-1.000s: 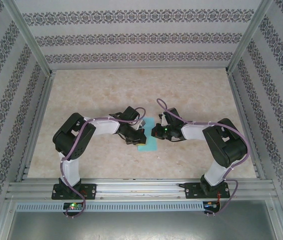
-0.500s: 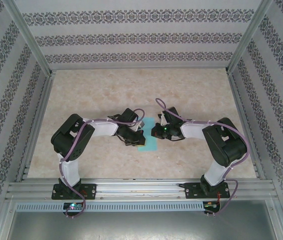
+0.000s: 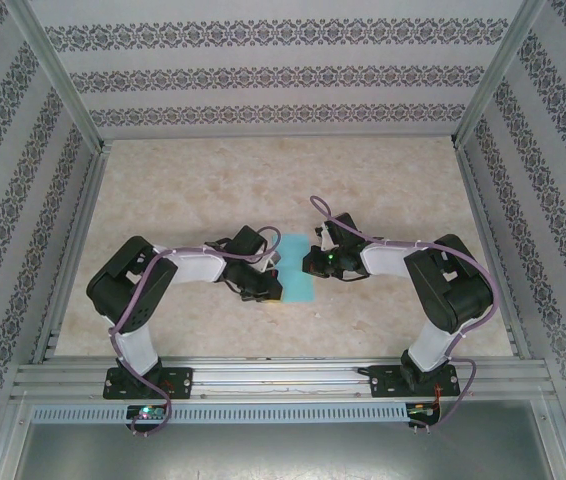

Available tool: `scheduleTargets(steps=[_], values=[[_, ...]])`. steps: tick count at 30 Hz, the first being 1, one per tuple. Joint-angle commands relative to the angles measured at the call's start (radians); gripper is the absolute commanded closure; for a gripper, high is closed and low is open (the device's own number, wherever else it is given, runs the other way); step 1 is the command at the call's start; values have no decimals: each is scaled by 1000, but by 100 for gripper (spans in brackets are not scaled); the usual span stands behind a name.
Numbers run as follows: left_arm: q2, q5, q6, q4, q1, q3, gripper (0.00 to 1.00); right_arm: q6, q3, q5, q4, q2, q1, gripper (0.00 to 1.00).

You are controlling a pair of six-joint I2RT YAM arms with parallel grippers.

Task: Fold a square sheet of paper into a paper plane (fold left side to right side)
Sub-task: Fold the triangle a second time at the center of the table.

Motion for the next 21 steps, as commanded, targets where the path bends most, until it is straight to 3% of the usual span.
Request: scheduleTargets(steps=[1,8,11,16,21], values=[[-4,-18,2,-104,-7,-52,95,-28,-19,118,-123,48,-23,100],[-53,-23,-1,-102,-4,-54,95,-28,12,62,-112,13,-10,100],[-105,-14,-3,-91,14,-37,86,-15,38,12,-90,-28,-2,99],[-184,-26,12,-96,67,1,66,-8,49,12,-74,-140,-15,74],[-173,-29,30,-68,129,31,54,-28,-1,84,-75,-266,-38,48]])
